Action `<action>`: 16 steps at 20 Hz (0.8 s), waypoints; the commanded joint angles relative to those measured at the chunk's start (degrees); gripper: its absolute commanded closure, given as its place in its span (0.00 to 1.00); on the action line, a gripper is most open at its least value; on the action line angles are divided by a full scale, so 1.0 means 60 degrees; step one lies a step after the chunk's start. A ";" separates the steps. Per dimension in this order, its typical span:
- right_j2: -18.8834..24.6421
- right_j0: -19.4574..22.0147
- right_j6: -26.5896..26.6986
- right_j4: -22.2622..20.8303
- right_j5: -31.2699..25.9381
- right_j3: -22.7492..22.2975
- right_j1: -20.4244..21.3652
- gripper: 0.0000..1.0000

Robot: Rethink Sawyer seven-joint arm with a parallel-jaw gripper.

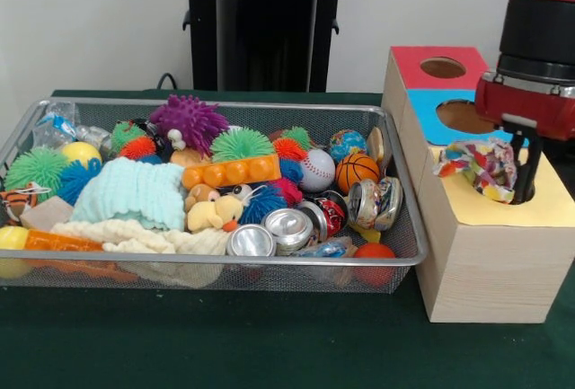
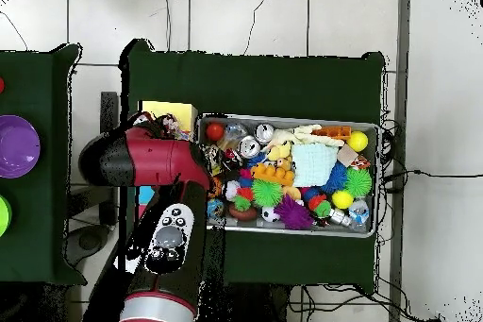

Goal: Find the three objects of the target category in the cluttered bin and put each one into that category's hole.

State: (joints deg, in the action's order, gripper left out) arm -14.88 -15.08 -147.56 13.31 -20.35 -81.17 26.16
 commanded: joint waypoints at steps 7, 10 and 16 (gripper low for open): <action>-0.0049 0.0706 -0.0185 -0.0595 -0.1393 -0.0486 -0.0311 1.00; 0.0077 0.0788 -0.0127 -0.0552 -0.1462 -0.0340 -0.0395 1.00; 0.0531 0.1049 -0.0004 -0.0403 -0.1374 -0.0330 -0.0485 1.00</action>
State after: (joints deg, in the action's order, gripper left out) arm -14.99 -13.40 -147.56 13.32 -22.84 -81.04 26.15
